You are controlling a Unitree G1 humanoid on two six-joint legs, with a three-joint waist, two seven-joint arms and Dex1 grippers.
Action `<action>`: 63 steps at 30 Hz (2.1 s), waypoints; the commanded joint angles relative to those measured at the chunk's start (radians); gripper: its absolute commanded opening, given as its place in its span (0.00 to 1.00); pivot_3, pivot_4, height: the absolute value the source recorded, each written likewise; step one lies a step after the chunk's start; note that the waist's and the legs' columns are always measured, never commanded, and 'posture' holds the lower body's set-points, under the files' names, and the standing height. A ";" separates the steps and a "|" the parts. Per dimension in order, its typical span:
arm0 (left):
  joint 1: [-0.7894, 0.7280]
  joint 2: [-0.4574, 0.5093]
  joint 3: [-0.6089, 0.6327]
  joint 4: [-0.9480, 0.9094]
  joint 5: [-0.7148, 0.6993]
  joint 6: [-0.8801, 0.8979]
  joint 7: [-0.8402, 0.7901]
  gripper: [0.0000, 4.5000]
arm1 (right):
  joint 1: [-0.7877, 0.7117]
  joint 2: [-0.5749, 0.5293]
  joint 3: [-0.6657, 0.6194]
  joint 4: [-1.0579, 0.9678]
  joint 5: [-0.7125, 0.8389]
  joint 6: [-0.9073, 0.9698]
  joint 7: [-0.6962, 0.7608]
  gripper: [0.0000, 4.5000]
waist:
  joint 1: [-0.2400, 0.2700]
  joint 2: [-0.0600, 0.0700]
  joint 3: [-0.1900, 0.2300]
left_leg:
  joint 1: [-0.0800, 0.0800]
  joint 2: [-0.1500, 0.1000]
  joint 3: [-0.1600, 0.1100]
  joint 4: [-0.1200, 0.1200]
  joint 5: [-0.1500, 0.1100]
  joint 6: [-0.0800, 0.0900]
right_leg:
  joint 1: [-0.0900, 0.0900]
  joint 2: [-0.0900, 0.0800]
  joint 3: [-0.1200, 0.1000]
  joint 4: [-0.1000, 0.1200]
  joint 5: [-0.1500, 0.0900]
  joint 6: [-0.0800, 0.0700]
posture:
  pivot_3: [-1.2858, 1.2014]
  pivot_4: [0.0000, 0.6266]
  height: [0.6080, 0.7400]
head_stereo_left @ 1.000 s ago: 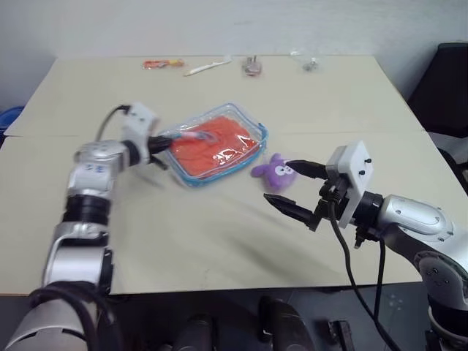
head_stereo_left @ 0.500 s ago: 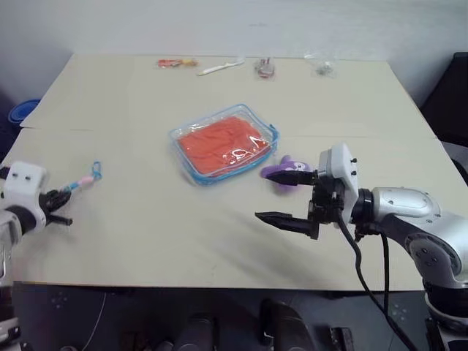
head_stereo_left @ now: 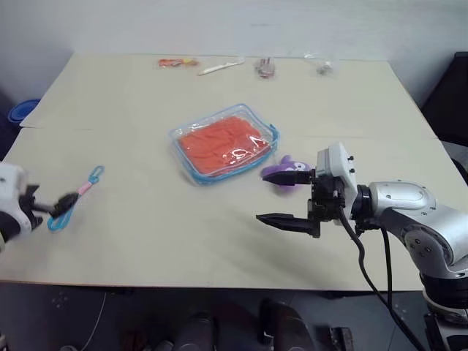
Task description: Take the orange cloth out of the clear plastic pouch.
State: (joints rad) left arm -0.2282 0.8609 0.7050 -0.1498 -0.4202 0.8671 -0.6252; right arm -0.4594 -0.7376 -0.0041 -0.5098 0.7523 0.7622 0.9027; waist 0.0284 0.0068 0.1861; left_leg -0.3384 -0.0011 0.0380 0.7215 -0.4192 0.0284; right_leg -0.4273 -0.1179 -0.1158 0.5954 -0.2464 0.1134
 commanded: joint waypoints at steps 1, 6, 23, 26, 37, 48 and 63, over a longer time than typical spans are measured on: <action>-0.113 0.070 -0.119 -0.137 -0.133 0.012 -0.118 0.99 | 0.020 -0.021 -0.041 -0.049 0.005 -0.008 -0.016 1.00 | -0.001 -0.001 0.000 | 0.000 0.000 0.000 0.000 0.000 0.000 | 0.000 0.000 0.000 0.000 0.000 0.000 | 0.52 0.24 1.00; -0.291 0.086 -0.601 -0.168 0.011 -0.149 -0.249 0.99 | 0.088 -0.036 -0.079 -0.110 0.001 0.001 -0.078 1.00 | -0.008 0.003 -0.001 | 0.003 -0.005 0.004 -0.003 0.000 0.000 | 0.001 -0.003 0.000 0.000 0.000 0.000 | 0.52 0.24 1.00; -0.527 -0.182 -1.045 0.248 0.539 -0.637 -0.133 0.99 | 0.299 -0.053 -0.259 -0.321 0.108 0.077 -0.309 1.00 | 0.002 0.001 0.000 | 0.002 -0.003 0.015 -0.002 0.001 -0.001 | -0.001 0.004 0.001 0.000 0.000 -0.001 | 0.52 0.24 1.00; -0.558 -0.244 -1.022 0.313 0.544 -0.643 -0.100 0.86 | 0.300 -0.056 -0.260 -0.322 0.110 0.078 -0.325 1.00 | 0.007 0.001 0.000 | 0.001 -0.004 0.014 -0.001 0.001 0.000 | 0.000 0.003 0.000 0.000 0.000 0.000 | 0.52 0.24 1.00; -0.525 -0.246 -0.962 0.330 0.535 -0.649 -0.129 0.08 | 0.290 -0.068 -0.250 -0.308 0.112 0.073 -0.324 1.00 | -0.003 0.001 0.000 | 0.001 -0.003 0.013 -0.001 0.001 0.000 | -0.001 0.004 0.000 0.000 0.000 0.001 | 0.52 0.24 1.00; -0.372 -0.041 -0.903 0.292 0.400 -1.077 -0.455 0.00 | 0.339 -0.154 -0.265 -0.283 0.123 0.065 -0.177 1.00 | -0.004 0.001 0.000 | 0.001 -0.002 0.006 -0.001 0.001 0.000 | -0.001 0.003 0.001 0.000 0.000 0.001 | 0.52 0.24 1.00; -0.421 -0.025 -0.877 0.480 0.355 -1.335 -0.633 0.00 | 0.525 -0.241 -0.338 -0.275 0.056 -0.032 0.003 1.00 | 0.000 0.001 0.000 | 0.001 -0.004 0.006 0.000 0.000 0.002 | 0.001 0.003 0.000 -0.001 0.001 0.001 | 0.52 0.24 1.00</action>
State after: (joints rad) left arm -0.6348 0.8381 -0.1773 0.3449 -0.0732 -0.4695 -1.2777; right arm 0.0785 -0.9835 -0.3257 -0.7761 0.8120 0.7574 0.9201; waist 0.0286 0.0079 0.1861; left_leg -0.3371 -0.0053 0.0437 0.7219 -0.4196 0.0306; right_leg -0.4262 -0.1151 -0.1159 0.5944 -0.2455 0.1149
